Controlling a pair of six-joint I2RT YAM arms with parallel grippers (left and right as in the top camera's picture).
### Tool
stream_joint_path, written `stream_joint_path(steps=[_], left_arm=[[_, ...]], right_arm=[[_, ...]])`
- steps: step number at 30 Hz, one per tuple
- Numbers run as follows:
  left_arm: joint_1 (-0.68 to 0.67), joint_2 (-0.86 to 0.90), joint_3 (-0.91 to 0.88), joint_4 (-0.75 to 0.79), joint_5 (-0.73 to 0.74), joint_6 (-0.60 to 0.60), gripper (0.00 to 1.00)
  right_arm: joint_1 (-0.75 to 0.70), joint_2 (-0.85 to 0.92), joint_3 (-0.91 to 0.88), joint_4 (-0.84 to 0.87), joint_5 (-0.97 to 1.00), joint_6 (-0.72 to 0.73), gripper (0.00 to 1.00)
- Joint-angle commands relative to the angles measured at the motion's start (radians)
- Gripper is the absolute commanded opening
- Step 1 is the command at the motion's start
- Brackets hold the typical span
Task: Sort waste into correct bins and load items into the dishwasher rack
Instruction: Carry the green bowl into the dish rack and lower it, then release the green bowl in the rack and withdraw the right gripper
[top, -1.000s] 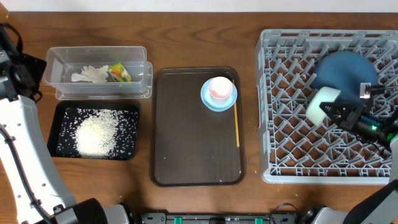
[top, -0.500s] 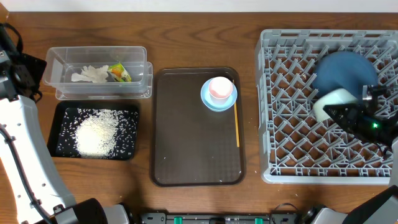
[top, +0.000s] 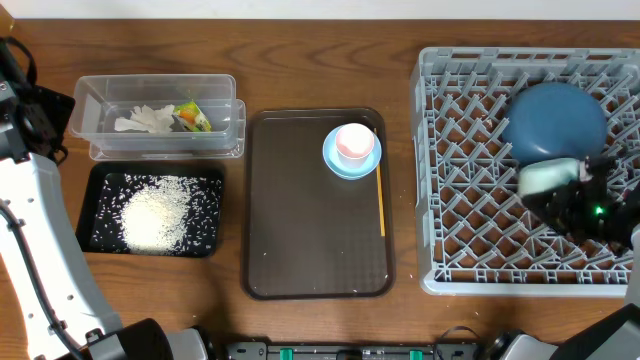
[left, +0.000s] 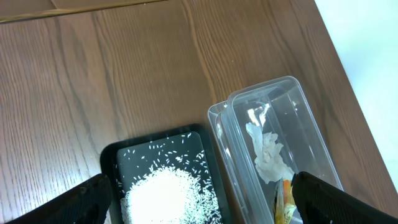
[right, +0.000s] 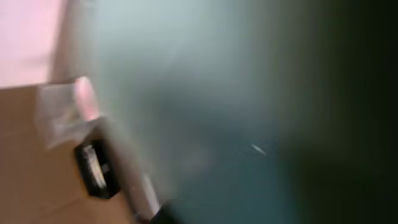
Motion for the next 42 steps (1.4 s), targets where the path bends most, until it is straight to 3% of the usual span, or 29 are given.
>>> stream_joint_path(steps=[1,6,11,20,23,25,31,38,42], left_arm=[[0.004,0.003,0.001,-0.002,-0.013,-0.002,0.95],[0.004,0.003,0.001,-0.002,-0.013,-0.002,0.95],[0.004,0.003,0.001,-0.002,-0.013,-0.002,0.95],[0.004,0.003,0.001,-0.003,-0.013,-0.002,0.95],[0.004,0.003,0.001,-0.002,-0.013,-0.002,0.95],[0.004,0.003,0.001,-0.002,-0.013,-0.002,0.95],[0.004,0.003,0.001,-0.002,-0.013,-0.002,0.95],[0.004,0.003,0.001,-0.002,-0.013,-0.002,0.95],[0.004,0.003,0.001,-0.002,-0.013,-0.002,0.95]], right_arm=[[-0.008,-0.051,-0.019,-0.029,0.117,0.032,0.11],[-0.008,-0.200,-0.019,-0.088,0.120,0.032,0.24],[-0.006,-0.362,-0.019,-0.123,0.116,0.052,0.54],[-0.006,-0.571,-0.019,-0.146,0.055,0.052,0.58],[-0.006,-0.596,-0.019,-0.094,0.174,0.102,0.61],[-0.006,-0.591,-0.019,-0.041,0.303,0.182,0.56],[-0.006,-0.484,-0.019,0.195,0.541,0.410,0.22],[-0.006,-0.255,-0.019,0.423,0.576,0.485,0.05],[-0.006,-0.134,-0.019,0.469,0.580,0.493,0.02]])
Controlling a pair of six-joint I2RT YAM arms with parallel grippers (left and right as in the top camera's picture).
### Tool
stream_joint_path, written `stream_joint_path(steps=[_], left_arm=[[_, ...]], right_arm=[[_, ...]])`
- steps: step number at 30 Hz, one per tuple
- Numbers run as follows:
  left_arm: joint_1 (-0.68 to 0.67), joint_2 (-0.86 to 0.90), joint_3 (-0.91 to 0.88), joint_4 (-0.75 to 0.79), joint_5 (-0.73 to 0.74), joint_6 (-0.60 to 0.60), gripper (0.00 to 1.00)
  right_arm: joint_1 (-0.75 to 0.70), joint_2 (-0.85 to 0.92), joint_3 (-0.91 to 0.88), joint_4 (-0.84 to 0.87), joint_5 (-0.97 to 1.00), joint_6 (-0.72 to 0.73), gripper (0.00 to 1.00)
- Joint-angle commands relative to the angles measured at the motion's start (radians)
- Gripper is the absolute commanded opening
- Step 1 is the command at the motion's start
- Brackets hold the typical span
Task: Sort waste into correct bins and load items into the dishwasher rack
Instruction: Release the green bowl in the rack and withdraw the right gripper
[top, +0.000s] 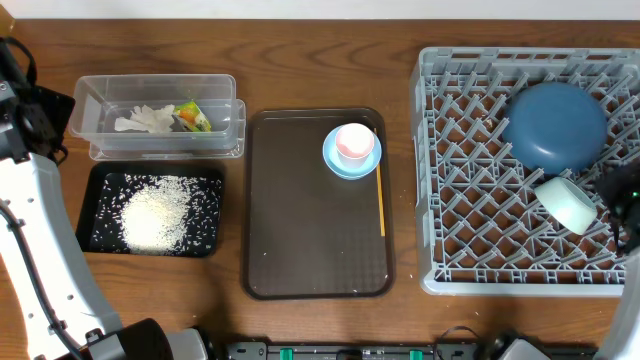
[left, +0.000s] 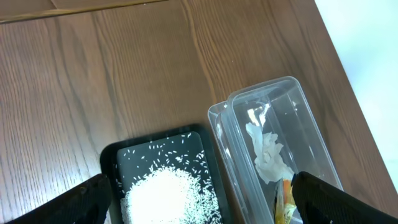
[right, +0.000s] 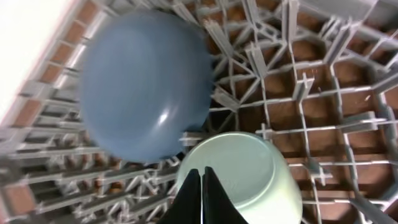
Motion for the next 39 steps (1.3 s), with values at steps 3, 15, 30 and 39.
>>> stream_joint_path(steps=[3,15,30,39], left_arm=[[0.004,0.003,0.001,-0.003,-0.013,-0.002,0.95],[0.004,0.003,0.001,-0.003,-0.013,-0.002,0.95],[0.004,0.003,0.001,-0.003,-0.013,-0.002,0.95],[0.004,0.003,0.001,-0.003,-0.013,-0.002,0.95]], right_arm=[[-0.006,0.106,0.000,-0.008,0.024,0.038,0.01],[0.015,0.135,0.000,-0.183,-0.101,0.000,0.02],[0.016,0.128,0.000,-0.301,-0.272,-0.142,0.01],[0.016,0.031,0.013,-0.316,-0.322,-0.162,0.02]])
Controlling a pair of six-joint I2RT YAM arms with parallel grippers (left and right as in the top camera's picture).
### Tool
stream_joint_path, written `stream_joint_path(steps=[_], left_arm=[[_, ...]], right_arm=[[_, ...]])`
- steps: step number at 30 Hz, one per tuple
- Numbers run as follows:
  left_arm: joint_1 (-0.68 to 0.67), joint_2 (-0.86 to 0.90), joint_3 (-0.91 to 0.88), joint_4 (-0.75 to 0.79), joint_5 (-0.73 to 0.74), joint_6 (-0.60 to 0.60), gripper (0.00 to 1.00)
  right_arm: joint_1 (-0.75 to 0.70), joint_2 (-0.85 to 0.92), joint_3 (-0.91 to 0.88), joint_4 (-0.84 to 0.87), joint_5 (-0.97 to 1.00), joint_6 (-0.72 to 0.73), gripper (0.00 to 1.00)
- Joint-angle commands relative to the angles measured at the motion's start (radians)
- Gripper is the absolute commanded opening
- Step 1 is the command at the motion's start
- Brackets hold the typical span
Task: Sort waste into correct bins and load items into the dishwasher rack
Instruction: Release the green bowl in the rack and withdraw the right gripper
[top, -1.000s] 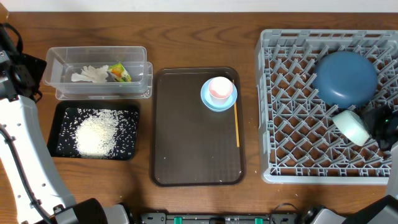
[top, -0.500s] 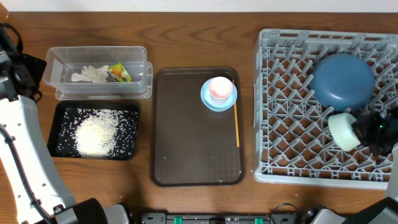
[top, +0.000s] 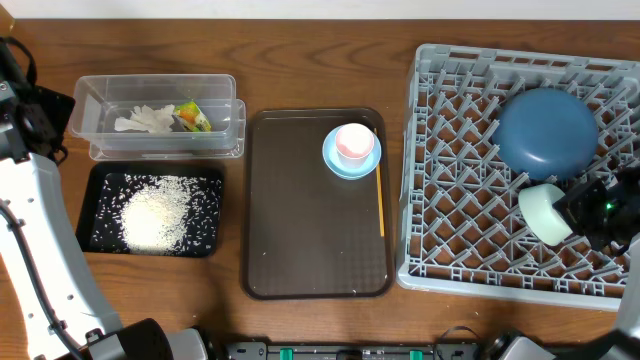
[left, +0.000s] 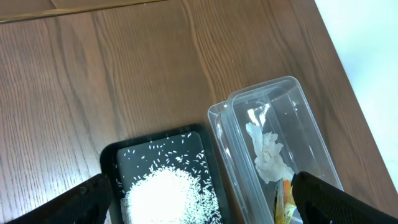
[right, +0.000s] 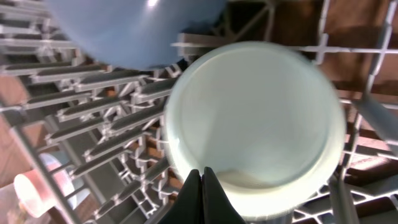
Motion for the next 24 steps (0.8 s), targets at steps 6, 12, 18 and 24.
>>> stream_joint_path(steps=[6,12,18,24], left_arm=[[0.004,0.003,0.001,-0.002,-0.013,-0.002,0.95],[0.004,0.003,0.001,-0.002,-0.013,-0.002,0.95],[0.004,0.003,0.001,-0.002,-0.013,-0.002,0.95],[0.004,0.003,0.001,-0.002,-0.013,-0.002,0.95]], right_arm=[[0.022,-0.129,0.000,-0.068,-0.102,-0.053,0.05],[0.162,-0.136,0.000,-0.083,-0.155,-0.128,0.15],[0.483,-0.135,0.007,-0.048,-0.035,-0.068,0.47],[0.803,-0.135,0.022,-0.038,0.251,0.091,0.77]])
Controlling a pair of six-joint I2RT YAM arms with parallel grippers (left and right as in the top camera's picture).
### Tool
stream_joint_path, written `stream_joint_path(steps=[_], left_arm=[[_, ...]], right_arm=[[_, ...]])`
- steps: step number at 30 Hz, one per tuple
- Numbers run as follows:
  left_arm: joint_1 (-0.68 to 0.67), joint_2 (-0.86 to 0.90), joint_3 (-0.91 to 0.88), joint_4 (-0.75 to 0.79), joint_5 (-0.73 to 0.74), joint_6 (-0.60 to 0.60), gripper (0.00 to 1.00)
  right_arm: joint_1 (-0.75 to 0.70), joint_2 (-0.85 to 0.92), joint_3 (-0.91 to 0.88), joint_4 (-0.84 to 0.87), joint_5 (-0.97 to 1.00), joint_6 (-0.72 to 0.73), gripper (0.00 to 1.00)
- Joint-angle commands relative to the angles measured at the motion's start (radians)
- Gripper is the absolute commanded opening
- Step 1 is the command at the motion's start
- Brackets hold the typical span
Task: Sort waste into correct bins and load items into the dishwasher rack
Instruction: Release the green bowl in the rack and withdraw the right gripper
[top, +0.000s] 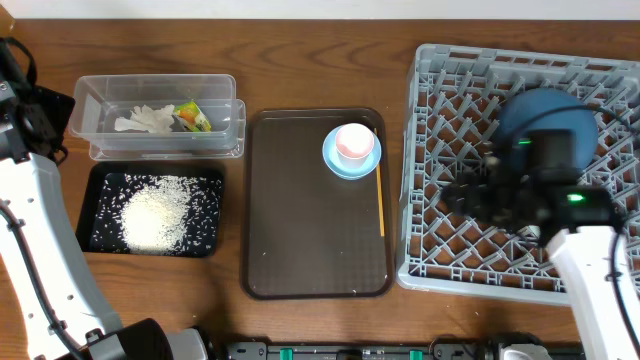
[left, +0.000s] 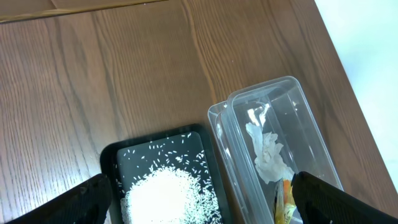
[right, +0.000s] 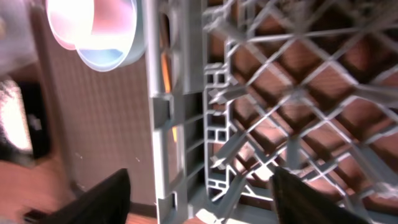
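Observation:
A pink cup (top: 352, 141) stands on a light-blue saucer (top: 338, 163) at the back right of the brown tray (top: 300, 220); both also show in the right wrist view, cup (right: 93, 22) and saucer (right: 118, 55). A yellow stick (top: 380, 200) lies along the tray's right side. In the grey dishwasher rack (top: 425, 272) a blue bowl (top: 540, 115) lies upside down, partly under my right arm. My right gripper (top: 455, 195) (right: 205, 202) is open over the rack's left edge, holding nothing. The pale-green cup is hidden. My left gripper (left: 199, 208) hangs open above the rice tray.
A black tray of white rice (top: 150, 210) (left: 165, 186) sits at the front left. Behind it stands a clear bin (top: 155, 118) (left: 273, 143) with crumpled paper and a wrapper. Bare wooden tabletop (top: 320, 70) runs along the back.
My right gripper was shut just right of the pale-green cup in the rack. Now it is open and further left, over the rack's left edge, and the arm hides the cup.
My right gripper first held the pale-green cup over the rack by the blue bowl. Then the cup lay in the rack with the gripper shut to its right. Later the rack sat shifted left with the gripper close at the cup. The left arm never moved.

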Motion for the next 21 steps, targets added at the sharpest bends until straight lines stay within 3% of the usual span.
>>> stream_joint_path(steps=[1,7,14,21], left_arm=[[0.004,0.003,0.001,-0.002,-0.013,-0.002,0.95],[0.004,0.003,0.001,-0.002,-0.013,-0.002,0.95],[0.004,0.003,0.001,-0.002,-0.013,-0.002,0.95],[0.004,0.003,0.001,-0.002,-0.013,-0.002,0.95]], right_arm=[[0.147,-0.003,0.021,0.010,0.198,0.109,0.80],[0.294,0.056,0.021,0.017,0.257,0.150,0.80],[0.373,0.153,0.021,0.048,0.258,0.165,0.65],[0.429,0.234,0.021,0.062,0.312,0.199,0.61]])
